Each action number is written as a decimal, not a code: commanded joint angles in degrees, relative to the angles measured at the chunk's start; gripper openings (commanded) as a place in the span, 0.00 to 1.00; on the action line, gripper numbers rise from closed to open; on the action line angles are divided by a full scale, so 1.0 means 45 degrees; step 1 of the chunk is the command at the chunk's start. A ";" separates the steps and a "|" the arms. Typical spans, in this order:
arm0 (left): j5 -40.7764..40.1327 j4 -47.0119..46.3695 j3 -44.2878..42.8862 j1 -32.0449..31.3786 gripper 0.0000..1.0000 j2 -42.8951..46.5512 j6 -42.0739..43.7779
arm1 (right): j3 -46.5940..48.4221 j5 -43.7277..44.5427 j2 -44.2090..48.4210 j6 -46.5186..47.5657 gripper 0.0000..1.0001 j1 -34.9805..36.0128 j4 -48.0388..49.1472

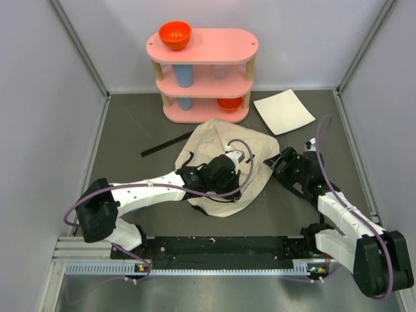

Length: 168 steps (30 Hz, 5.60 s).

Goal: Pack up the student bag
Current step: Zip the student bag at the center of the board.

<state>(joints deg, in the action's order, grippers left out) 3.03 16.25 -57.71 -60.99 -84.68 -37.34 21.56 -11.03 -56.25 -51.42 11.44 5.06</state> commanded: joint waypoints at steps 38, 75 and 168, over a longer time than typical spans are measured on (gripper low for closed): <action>0.0618 -0.1601 0.0988 0.0018 0.00 0.1806 0.1365 | 0.0620 0.1745 -0.0373 -0.3983 0.00 0.5270 -0.0655; -0.1650 -0.0876 0.2007 0.0038 0.00 0.4894 0.2692 | 0.0056 -0.1999 0.5367 -0.2554 0.89 0.1401 -0.5870; -0.1473 -0.3260 0.2102 -0.0450 0.00 0.2177 0.2595 | 0.0091 0.4302 0.4906 -0.8396 0.87 0.8353 -0.4959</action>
<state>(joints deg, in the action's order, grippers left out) -2.46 4.10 -46.17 -62.43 -76.07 -25.19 22.26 -5.39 -28.95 -81.23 42.00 -30.85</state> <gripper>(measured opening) 0.015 0.869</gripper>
